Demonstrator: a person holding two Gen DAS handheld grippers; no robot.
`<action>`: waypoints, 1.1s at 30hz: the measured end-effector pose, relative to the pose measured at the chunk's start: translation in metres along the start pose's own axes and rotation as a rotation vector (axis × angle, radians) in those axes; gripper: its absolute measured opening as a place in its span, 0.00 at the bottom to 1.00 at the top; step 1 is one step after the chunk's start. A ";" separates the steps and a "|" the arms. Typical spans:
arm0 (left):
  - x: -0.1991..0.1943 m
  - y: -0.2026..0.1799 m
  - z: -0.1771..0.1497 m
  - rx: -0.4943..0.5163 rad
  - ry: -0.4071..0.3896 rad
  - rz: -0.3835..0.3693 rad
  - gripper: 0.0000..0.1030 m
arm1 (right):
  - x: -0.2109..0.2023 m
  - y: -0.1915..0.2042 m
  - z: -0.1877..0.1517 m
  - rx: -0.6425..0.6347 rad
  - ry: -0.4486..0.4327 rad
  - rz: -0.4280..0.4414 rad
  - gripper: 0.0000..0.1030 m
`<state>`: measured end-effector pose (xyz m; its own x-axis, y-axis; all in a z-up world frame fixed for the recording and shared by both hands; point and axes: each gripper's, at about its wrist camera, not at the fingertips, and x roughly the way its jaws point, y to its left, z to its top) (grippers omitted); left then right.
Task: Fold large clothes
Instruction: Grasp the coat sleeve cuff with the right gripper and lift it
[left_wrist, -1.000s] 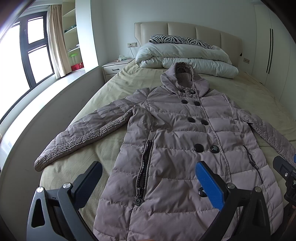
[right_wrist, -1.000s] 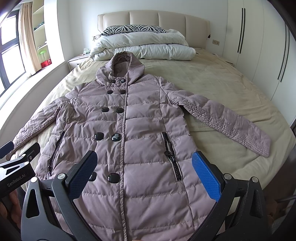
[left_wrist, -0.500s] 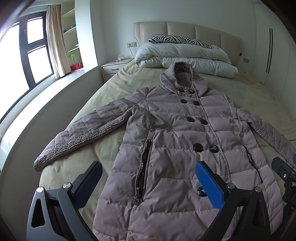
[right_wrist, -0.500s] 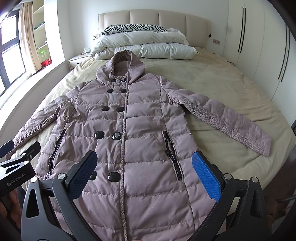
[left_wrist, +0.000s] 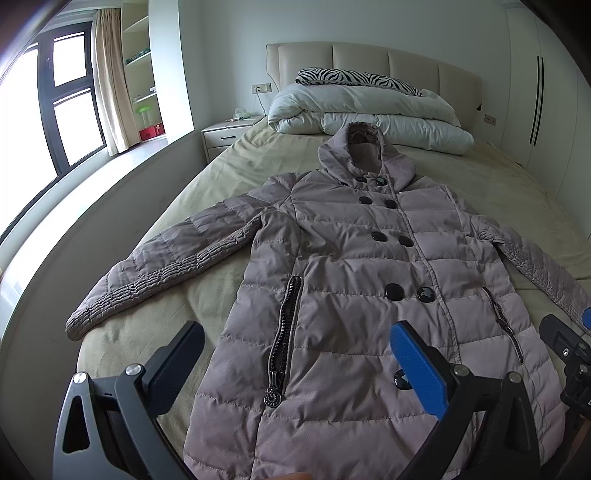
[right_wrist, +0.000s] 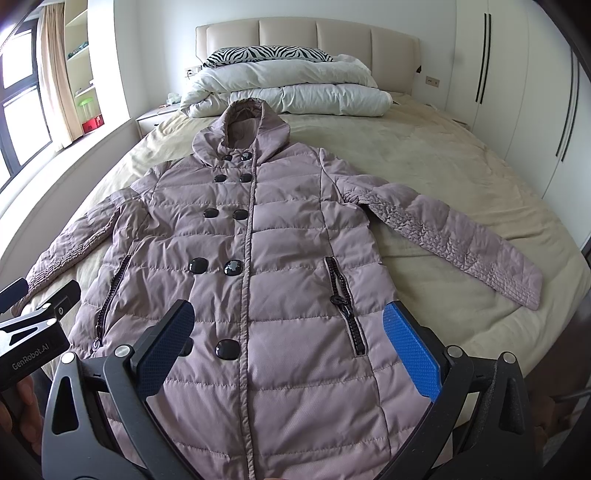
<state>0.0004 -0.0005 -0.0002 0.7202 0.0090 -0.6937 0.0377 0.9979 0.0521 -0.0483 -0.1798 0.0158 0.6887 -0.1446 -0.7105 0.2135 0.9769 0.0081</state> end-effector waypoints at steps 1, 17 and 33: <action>0.000 0.000 0.000 0.001 0.000 0.001 1.00 | 0.000 0.000 0.001 0.001 0.001 0.000 1.00; 0.001 0.000 0.000 0.000 0.001 -0.003 1.00 | 0.002 0.000 0.000 0.001 0.005 0.000 1.00; 0.053 -0.013 -0.024 -0.103 0.221 -0.311 1.00 | 0.030 -0.089 -0.001 0.258 0.007 0.156 1.00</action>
<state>0.0215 -0.0116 -0.0551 0.5180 -0.2927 -0.8037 0.1526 0.9562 -0.2499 -0.0479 -0.2707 -0.0071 0.7224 0.0056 -0.6915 0.2752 0.9151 0.2948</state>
